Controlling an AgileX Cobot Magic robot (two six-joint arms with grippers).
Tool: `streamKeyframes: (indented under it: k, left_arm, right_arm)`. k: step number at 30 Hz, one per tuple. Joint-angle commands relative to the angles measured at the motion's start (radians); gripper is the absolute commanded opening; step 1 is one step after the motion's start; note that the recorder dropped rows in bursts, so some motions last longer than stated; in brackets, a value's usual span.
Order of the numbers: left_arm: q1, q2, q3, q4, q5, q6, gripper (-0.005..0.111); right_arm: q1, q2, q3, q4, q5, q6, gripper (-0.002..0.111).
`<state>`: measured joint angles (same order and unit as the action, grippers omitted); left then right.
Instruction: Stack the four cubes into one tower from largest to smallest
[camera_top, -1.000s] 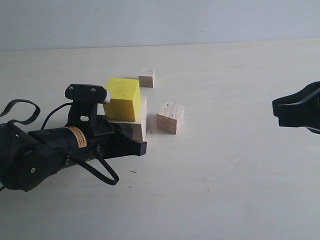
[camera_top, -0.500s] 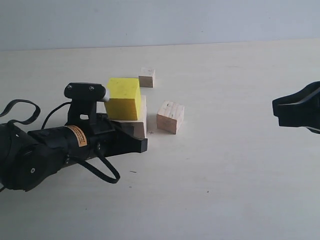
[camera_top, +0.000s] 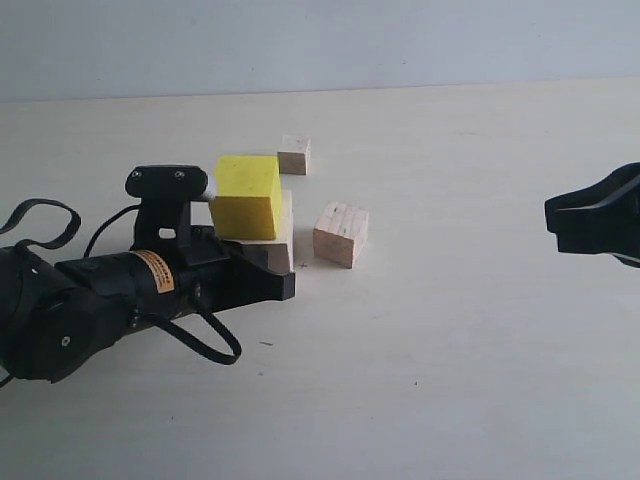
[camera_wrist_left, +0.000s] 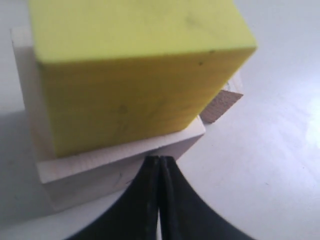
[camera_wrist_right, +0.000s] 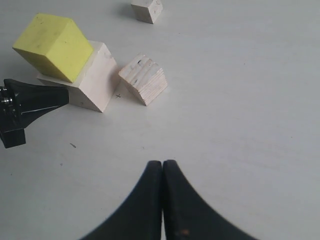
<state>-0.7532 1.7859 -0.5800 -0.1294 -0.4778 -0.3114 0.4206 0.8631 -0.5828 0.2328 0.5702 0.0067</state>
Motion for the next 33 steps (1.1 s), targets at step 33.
streamKeyframes:
  k: [33]
  left_arm:
    - [-0.086,-0.187,0.171,-0.006,0.026,-0.032,0.0]
  right_arm:
    - [0.004,-0.002,-0.009,-0.008,-0.016,-0.007,0.0]
